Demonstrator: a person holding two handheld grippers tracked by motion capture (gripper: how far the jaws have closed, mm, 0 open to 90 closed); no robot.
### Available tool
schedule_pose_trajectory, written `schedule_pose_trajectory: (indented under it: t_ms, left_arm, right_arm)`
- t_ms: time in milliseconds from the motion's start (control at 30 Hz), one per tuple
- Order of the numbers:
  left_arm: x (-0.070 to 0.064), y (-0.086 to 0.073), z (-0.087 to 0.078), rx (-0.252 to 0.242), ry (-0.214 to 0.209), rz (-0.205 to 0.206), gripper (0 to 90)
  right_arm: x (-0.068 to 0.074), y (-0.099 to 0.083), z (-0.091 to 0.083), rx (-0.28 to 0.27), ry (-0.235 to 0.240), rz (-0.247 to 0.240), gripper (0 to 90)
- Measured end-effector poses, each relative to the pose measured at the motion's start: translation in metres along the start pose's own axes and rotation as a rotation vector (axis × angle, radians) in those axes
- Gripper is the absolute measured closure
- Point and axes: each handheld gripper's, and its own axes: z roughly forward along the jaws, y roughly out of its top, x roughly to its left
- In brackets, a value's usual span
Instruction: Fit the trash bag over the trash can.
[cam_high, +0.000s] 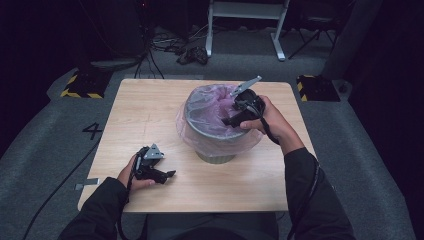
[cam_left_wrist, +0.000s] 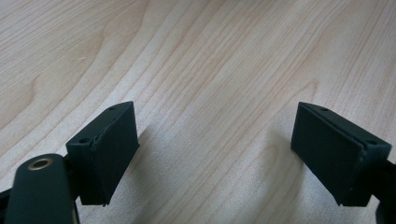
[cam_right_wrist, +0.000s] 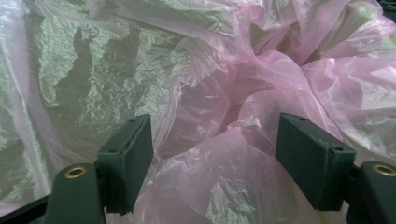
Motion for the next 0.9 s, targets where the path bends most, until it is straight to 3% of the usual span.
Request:
schedule_pose_trajectory:
  t_ms: [133, 567, 900]
  left_arm:
    - [0.000, 0.000, 0.000, 0.000, 0.000, 0.000, 14.6]
    - [0.000, 0.000, 0.000, 0.000, 0.000, 0.000, 14.6]
    - [0.000, 0.000, 0.000, 0.000, 0.000, 0.001, 14.6]
  right_arm:
    - [0.001, 0.001, 0.000, -0.001, -0.001, -0.007, 27.3]
    - [0.003, -0.003, -0.021, -0.112, -0.001, -0.015, 25.2]
    - [0.007, -0.009, -0.037, -0.165, -0.004, -0.023, 24.3]
